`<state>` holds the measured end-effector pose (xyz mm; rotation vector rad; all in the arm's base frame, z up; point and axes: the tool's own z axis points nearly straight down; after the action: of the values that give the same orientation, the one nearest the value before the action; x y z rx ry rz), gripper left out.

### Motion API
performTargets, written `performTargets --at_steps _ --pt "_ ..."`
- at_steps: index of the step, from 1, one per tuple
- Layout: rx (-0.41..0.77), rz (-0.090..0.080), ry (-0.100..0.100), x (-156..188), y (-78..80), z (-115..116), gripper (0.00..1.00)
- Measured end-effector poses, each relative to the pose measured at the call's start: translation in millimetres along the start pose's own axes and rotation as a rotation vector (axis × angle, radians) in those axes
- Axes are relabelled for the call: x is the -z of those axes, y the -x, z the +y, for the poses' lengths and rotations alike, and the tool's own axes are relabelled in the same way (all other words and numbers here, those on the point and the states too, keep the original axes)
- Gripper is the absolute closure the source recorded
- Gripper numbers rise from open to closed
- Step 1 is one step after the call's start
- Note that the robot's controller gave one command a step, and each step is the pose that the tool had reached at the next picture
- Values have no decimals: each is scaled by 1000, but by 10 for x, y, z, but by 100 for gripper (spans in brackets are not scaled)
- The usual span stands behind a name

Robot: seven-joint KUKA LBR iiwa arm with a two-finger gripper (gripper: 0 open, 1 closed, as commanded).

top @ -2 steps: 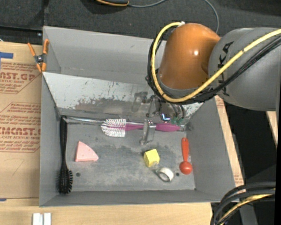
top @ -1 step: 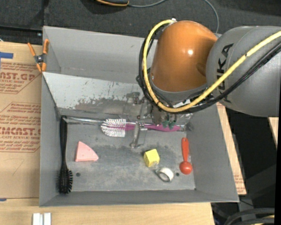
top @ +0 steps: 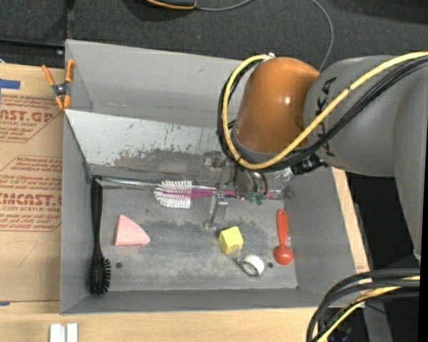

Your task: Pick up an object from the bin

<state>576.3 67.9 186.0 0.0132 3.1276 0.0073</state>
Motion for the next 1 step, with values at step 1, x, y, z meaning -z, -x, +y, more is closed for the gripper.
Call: performTargets --at_steps 1 --pt "-68 17 -6 -17 -112 115 0"
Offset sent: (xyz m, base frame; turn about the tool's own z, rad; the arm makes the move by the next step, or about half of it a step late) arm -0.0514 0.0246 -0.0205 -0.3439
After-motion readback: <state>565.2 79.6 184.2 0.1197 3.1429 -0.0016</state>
